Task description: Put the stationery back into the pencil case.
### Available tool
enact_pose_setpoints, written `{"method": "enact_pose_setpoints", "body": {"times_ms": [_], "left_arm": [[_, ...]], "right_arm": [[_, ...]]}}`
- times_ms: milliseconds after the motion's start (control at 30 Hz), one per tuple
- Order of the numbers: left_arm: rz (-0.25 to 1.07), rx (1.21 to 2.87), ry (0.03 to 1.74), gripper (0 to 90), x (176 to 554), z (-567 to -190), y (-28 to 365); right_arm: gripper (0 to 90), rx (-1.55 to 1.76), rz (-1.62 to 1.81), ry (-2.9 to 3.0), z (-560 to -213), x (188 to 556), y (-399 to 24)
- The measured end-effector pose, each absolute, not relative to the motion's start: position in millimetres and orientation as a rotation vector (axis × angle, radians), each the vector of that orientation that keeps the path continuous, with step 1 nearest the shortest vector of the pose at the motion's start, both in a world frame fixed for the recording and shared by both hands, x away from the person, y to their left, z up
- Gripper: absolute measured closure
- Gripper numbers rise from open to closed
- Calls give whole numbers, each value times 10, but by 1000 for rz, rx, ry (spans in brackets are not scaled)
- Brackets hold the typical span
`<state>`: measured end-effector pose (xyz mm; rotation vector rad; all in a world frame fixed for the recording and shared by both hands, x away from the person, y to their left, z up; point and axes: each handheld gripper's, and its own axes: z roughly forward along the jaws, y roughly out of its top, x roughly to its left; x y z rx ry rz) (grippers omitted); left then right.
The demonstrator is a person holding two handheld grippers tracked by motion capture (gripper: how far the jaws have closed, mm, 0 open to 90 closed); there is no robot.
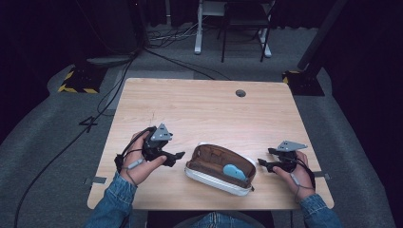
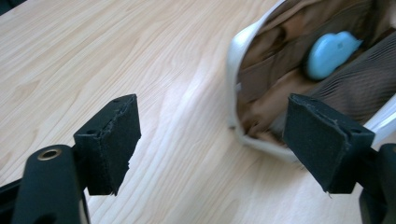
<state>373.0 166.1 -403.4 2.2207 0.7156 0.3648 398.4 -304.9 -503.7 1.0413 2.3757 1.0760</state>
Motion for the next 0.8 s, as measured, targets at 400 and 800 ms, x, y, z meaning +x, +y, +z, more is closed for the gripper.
{"method": "enact_pose_setpoints", "body": {"times_ms": [400, 800], "left_arm": [[422, 2208, 844, 170, 3785, -4311, 2074], [433, 2236, 935, 166, 3810, -4640, 2320]], "right_arm": [[295, 1041, 1076, 2376, -5037, 3984, -3049], [295, 1041, 1076, 2376, -5037, 3985, -3049]]}}
